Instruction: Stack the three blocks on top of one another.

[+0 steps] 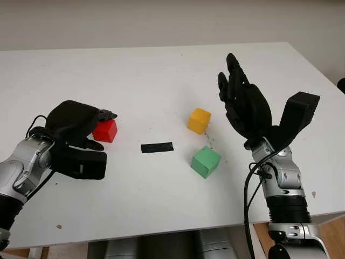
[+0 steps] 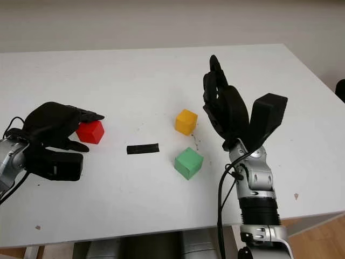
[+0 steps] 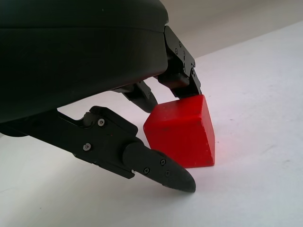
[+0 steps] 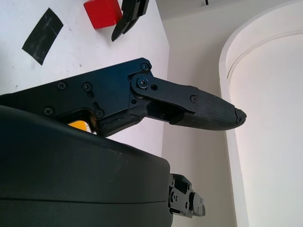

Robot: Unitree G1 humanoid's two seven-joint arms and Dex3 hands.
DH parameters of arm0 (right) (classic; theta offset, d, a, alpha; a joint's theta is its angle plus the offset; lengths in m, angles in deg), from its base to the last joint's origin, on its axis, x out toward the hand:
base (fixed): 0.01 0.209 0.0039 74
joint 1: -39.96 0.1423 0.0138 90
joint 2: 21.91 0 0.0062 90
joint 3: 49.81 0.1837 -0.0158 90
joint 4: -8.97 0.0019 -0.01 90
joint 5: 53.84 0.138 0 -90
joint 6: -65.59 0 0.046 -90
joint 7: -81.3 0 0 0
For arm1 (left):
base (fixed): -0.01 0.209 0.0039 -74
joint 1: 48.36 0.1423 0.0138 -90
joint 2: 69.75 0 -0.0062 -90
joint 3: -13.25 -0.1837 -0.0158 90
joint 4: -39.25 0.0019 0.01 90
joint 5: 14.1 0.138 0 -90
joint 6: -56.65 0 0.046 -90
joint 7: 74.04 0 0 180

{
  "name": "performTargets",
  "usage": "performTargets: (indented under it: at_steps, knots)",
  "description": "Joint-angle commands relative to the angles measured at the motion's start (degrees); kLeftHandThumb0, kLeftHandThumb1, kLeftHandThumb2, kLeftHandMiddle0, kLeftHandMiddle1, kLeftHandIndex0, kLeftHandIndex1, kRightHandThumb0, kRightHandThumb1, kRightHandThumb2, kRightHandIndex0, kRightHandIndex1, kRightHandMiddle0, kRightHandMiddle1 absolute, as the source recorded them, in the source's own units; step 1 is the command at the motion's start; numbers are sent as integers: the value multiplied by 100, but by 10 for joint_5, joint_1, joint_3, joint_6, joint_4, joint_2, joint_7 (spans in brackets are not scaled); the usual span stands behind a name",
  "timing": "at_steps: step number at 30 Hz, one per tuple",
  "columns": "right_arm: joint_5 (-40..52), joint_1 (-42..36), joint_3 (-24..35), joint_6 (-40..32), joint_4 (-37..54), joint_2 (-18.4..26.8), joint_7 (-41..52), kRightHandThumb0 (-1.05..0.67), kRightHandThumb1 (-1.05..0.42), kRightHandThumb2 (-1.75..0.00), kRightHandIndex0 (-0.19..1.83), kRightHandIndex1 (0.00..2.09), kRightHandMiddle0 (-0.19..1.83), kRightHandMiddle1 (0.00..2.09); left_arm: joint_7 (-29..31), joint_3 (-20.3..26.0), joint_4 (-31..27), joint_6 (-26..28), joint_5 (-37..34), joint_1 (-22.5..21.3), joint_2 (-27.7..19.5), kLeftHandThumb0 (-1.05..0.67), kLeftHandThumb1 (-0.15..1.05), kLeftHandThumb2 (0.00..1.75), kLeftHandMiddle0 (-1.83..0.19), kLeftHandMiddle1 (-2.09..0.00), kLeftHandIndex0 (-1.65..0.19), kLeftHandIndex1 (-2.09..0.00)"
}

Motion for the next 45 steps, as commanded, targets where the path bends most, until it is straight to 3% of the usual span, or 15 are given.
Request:
performTargets:
  at_steps: [1,2,4,5,8,9,11,14,20,22,25,27,33,36,45]
  knots:
    - [3,2,2,-4,12,6,1,-75,-105,-68,-19,0,-19,0,-15,-12,7,-3,11,-5,0,-54,91,6,-19,-99,-31,-82]
    - [1,2,2,-4,13,6,1,-75,-105,-68,-19,0,-19,0,-26,-12,11,-8,13,-5,0,-53,92,6,-21,-104,-33,-84]
    - [1,1,1,-5,15,6,0,-75,-105,-68,-19,0,-19,0,-49,-13,19,-19,15,-4,-1,-48,95,6,-12,-138,-29,-104]
    - [1,1,1,-5,15,6,0,-76,-105,-68,-19,0,-19,0,-57,-13,22,-22,16,-5,-2,-46,99,6,-7,-161,-21,-132]
    - [2,1,2,-4,14,6,1,-75,-105,-68,-19,0,-19,0,-87,-18,35,-29,28,-7,-3,-44,104,9,-3,-182,-12,-180]
    - [3,1,2,-4,14,5,2,-75,-105,-68,-19,0,-19,0,-90,-21,35,-26,36,-9,-4,-45,104,12,-3,-176,-10,-190]
    - [4,0,2,-5,14,5,2,-75,-105,-68,-19,0,-19,0,-88,-24,33,-21,45,-9,-6,-46,105,16,-17,-109,-13,-185]
    - [3,1,2,-4,13,6,5,-75,-105,-67,-19,0,-19,0,-72,-14,27,-20,24,-6,0,-48,105,18,-33,-63,-15,-185]
    - [0,2,2,-1,10,6,4,-75,-105,-66,-19,0,-19,0,-48,8,20,-29,-48,1,9,-47,105,14,-21,-102,-20,-189]
    - [0,2,2,-2,11,6,3,-75,-105,-66,-19,0,-19,0,-39,14,10,-25,-68,4,10,-47,105,12,-25,-90,-24,-183]
    - [0,2,2,-6,14,4,-1,-75,-105,-66,-19,0,-19,0,-23,25,-19,-13,-88,10,13,-46,105,11,-41,-52,-29,-168]
    - [2,2,1,-7,15,4,-1,-76,-105,-66,-19,0,-19,0,-25,39,-36,-12,-114,17,21,-44,105,9,-47,-43,-30,-169]
    - [2,3,2,-4,12,4,1,-75,-105,-66,-19,0,-19,0,-33,65,-79,-17,-152,32,36,-44,105,12,-43,-47,-24,-189]
    - [2,2,2,-6,14,4,0,-75,-105,-66,-19,0,-19,0,-34,70,-121,-5,-146,44,46,-45,105,15,-38,-45,-22,-185]
    - [1,0,-1,-9,18,0,-7,-75,-105,-67,-19,0,-19,0,1,89,-204,63,-237,76,142,-45,105,19,-37,-12,-20,-185]
